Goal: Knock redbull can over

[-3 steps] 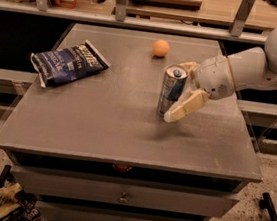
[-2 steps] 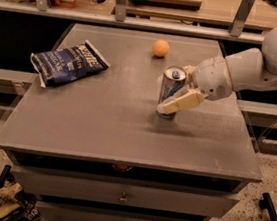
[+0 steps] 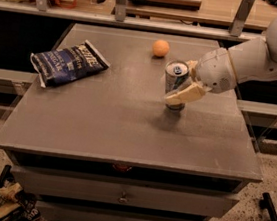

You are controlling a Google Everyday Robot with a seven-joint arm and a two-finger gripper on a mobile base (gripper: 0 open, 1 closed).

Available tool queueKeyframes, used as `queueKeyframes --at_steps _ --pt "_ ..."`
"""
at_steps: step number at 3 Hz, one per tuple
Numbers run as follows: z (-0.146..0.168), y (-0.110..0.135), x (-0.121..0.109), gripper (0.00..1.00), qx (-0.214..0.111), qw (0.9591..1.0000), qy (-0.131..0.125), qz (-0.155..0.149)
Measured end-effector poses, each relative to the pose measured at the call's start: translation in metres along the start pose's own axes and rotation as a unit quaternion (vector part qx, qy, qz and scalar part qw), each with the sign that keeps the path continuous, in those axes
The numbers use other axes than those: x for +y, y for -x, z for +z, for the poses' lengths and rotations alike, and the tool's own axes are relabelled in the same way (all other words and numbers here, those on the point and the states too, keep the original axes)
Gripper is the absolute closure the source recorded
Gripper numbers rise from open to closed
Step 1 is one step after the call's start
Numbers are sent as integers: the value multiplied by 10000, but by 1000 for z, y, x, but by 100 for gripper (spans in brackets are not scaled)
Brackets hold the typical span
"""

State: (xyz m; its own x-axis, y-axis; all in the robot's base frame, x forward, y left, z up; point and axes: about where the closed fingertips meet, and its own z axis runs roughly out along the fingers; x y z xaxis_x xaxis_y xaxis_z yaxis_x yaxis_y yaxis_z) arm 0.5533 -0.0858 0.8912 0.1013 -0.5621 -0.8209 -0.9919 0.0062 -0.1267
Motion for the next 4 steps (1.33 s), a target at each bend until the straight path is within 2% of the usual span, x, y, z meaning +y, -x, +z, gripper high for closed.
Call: queueKeyframes --at_steps 1,2,3,4 --pt "-17 12 -17 100 663 9957 -278 -591" --pt "-25 28 -29 100 1576 9730 -410 -1633" --pt "-11 43 -20 100 2427 9245 -160 -2936" --pt "21 37 9 100 3186 8531 550 -4094"
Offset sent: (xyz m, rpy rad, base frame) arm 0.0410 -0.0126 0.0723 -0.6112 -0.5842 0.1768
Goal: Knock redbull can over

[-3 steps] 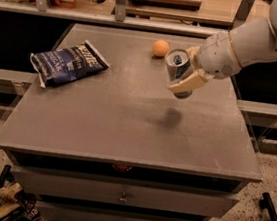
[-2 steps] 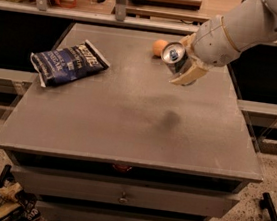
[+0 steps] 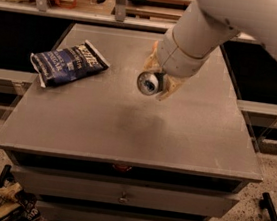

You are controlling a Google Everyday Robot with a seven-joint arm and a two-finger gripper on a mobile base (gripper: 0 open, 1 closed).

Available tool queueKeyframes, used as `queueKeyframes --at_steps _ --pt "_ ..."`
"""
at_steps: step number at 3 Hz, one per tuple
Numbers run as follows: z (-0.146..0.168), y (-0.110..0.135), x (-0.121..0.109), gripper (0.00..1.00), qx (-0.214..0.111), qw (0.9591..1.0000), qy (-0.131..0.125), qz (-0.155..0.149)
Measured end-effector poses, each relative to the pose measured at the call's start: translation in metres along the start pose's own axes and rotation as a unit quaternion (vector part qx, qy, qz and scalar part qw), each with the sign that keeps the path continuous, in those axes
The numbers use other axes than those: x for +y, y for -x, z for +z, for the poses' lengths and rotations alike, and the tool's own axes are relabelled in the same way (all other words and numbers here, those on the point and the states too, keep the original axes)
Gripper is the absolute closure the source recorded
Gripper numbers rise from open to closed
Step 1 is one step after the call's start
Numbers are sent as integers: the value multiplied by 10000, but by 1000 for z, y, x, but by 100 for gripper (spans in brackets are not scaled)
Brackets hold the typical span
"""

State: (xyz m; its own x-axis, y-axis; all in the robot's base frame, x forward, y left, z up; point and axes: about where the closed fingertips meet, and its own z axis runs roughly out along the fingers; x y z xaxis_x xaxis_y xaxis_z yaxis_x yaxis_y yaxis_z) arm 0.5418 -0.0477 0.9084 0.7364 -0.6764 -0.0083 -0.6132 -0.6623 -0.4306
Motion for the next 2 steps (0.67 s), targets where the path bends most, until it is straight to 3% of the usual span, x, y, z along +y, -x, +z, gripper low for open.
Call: queueKeyframes --at_steps 1,2 --pt "34 32 26 100 266 9887 807 -1233" --pt "56 45 40 82 367 9732 1366 -1813"
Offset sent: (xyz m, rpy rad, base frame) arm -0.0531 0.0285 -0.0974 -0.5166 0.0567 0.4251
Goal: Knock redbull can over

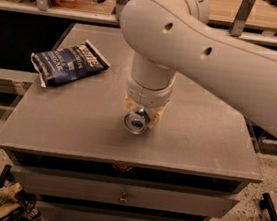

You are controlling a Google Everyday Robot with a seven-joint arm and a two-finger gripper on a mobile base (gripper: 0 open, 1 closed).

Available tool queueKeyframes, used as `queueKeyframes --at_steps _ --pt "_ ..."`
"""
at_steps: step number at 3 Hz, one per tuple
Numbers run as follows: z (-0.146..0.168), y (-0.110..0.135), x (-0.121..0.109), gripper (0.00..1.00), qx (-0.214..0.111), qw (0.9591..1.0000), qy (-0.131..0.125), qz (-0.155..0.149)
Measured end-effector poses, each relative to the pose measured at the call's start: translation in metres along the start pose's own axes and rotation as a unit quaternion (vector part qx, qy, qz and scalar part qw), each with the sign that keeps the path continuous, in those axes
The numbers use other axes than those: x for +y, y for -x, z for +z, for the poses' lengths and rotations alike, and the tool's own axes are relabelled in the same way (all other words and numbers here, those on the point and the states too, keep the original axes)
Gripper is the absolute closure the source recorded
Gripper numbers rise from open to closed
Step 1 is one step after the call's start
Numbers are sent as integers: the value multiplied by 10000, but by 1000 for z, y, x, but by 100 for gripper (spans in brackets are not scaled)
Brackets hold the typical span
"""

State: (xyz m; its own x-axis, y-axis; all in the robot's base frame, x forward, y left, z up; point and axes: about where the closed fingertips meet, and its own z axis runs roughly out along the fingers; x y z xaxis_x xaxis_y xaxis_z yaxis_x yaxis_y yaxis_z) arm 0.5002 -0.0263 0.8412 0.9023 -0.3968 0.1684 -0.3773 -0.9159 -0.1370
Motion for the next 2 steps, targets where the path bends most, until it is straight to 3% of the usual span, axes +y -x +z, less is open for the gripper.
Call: queueKeyframes --at_steps 1,2 --pt "13 5 1 58 30 9985 441 -326" --pt "17 4 1 35 58 9966 678 -454"
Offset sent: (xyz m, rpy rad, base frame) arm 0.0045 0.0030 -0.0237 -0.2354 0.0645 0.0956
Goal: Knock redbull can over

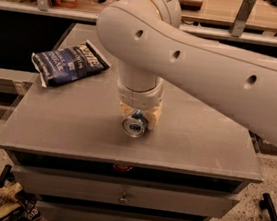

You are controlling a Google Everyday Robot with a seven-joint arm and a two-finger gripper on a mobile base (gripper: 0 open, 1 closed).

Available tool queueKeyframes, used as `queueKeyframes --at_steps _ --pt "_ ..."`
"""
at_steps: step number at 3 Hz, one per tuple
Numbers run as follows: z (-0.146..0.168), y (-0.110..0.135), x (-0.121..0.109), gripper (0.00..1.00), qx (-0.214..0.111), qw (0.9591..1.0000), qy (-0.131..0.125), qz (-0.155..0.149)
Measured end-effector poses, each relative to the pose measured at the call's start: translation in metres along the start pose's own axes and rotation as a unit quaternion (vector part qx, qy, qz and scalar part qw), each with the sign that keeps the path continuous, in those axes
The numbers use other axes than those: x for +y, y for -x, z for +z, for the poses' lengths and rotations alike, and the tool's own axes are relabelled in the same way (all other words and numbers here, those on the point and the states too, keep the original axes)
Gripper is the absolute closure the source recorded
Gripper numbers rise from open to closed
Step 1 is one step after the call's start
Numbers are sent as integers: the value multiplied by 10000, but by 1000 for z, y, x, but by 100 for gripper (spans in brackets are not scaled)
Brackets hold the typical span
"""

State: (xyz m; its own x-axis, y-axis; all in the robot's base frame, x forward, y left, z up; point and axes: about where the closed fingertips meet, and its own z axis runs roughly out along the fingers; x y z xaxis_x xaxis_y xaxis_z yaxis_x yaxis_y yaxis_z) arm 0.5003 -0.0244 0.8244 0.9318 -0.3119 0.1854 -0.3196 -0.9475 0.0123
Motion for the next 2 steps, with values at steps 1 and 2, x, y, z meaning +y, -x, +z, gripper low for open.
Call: queueKeyframes --at_steps 1,2 --pt "-3 -1 0 13 0 10000 1 1" --pt "-3 -1 0 0 0 10000 2 0"
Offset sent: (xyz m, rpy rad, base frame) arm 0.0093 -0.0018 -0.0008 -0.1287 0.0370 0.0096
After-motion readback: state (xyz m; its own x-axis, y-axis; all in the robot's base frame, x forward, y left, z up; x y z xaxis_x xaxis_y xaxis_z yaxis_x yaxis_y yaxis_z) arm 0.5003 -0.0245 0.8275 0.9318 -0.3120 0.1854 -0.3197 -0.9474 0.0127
